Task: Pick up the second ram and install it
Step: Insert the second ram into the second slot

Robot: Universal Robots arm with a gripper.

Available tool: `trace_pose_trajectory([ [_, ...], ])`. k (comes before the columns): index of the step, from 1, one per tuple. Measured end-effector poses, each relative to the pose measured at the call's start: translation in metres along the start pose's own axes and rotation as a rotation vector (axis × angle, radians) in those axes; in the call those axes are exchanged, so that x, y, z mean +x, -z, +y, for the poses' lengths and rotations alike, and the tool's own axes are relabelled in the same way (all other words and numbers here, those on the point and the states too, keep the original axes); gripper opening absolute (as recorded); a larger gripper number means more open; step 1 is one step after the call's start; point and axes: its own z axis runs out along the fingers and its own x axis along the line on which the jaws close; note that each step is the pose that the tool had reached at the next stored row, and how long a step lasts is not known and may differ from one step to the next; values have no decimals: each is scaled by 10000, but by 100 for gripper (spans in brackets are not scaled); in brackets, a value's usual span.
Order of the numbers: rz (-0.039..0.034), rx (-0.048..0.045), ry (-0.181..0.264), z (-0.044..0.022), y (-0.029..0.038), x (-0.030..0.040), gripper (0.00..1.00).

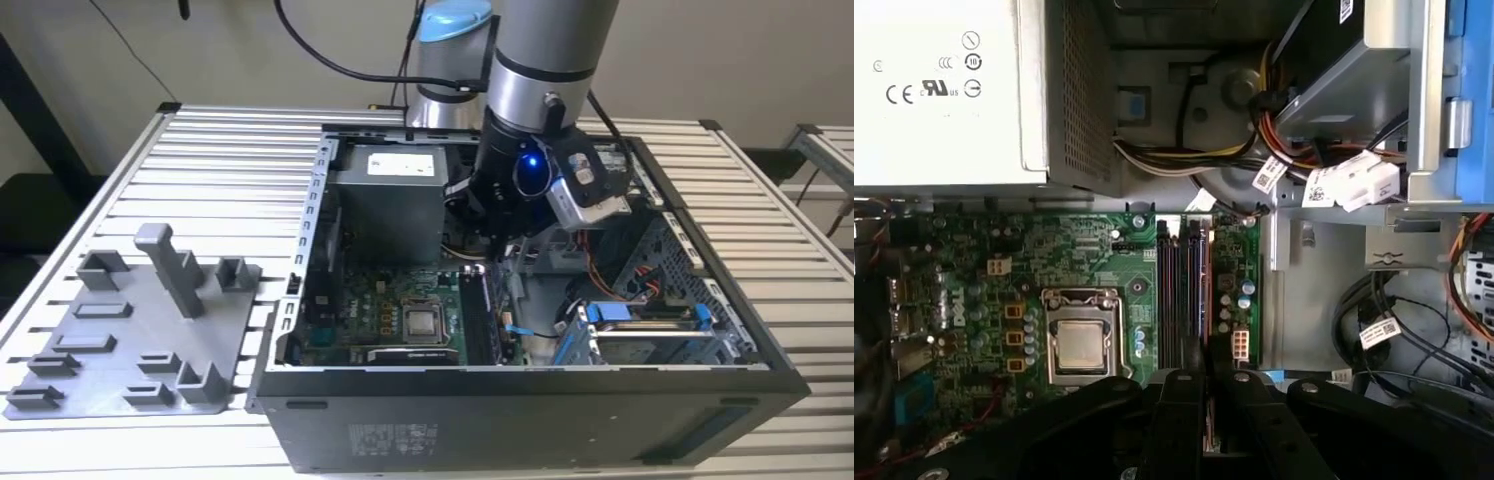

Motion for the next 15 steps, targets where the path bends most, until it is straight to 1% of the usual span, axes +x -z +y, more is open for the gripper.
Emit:
trace_pose_trajectory([
  [4,0,3,1,-25,-56,20,14],
  [6,14,7,2,-45,-70,21,14],
  [11,29,5,-1,-66,-152,24,14],
  [15,45,10,-1,-71,-162,25,14],
])
